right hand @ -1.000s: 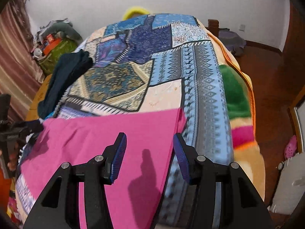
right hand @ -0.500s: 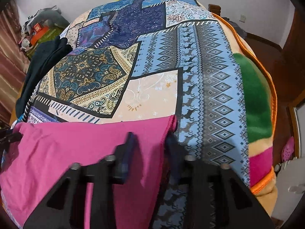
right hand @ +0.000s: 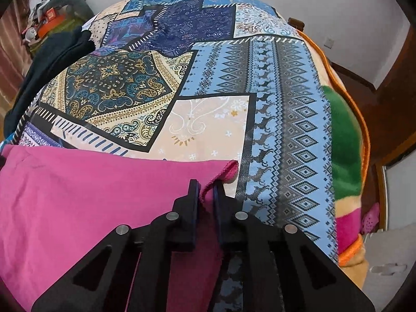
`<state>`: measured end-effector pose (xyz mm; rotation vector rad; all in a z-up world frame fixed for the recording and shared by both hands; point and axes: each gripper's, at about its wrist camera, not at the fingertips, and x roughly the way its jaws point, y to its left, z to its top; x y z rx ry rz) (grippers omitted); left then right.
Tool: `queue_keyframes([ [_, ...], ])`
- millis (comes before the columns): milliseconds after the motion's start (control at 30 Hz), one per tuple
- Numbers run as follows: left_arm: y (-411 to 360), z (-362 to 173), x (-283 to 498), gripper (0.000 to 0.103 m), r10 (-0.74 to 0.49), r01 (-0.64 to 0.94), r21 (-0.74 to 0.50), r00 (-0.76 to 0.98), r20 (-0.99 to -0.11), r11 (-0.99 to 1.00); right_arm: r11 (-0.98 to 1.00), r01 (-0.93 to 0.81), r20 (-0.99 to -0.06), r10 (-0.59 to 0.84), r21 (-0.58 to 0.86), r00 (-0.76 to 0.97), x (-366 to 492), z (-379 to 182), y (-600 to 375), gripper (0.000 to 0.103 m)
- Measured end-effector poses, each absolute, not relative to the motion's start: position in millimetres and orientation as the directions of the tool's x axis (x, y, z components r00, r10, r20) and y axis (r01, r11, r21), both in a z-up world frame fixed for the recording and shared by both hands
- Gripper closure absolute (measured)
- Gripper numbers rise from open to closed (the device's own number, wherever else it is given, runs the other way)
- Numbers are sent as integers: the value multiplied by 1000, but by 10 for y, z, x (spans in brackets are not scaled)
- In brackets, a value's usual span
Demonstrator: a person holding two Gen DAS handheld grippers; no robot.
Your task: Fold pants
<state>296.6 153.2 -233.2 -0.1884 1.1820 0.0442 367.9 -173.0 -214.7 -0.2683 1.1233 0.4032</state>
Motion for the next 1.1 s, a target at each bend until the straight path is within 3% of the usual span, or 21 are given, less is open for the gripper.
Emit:
queue_keyframes([
  [100, 1516, -2153, 2893, 89, -42, -112, -97, 418, -908, 989, 891, -452, -904, 164, -35, 395, 3617, -1959, -1713, 78],
  [200, 1475, -1932, 2821, 74, 5, -96, -46, 475, -880, 994, 877, -478, -868, 207, -40, 452, 3467, -1678, -1678, 63],
  [267, 1449, -1824, 2803, 61, 24, -87, -24, 508, -861, 996, 862, -506, -847, 248, -28, 470, 3361, -1513, -1630, 62],
  [400, 1338, -1643, 2798, 48, 45, -61, 13, 564, -825, 998, 824, -566, -812, 353, 35, 464, 3165, -1233, -1471, 49],
  [567, 1161, -1593, 2842, 32, 38, -7, 42, 586, -809, 999, 765, -635, -806, 441, 106, 396, 3029, -1219, -1117, 47],
  [900, 987, -2100, 2962, 25, 3, 56, 30, 429, -904, 998, 658, -736, -902, 400, 161, 160, 2822, -1829, -549, 45],
  [1033, 952, -2337, 2927, 24, 5, 83, 37, 350, -937, 996, 645, -749, -926, 357, 151, 122, 2716, -2029, -546, 30],
  [1100, 955, -2379, 2866, 20, 8, 85, 41, 355, -935, 996, 662, -729, -924, 366, 174, 112, 2709, -2040, -626, 28],
])
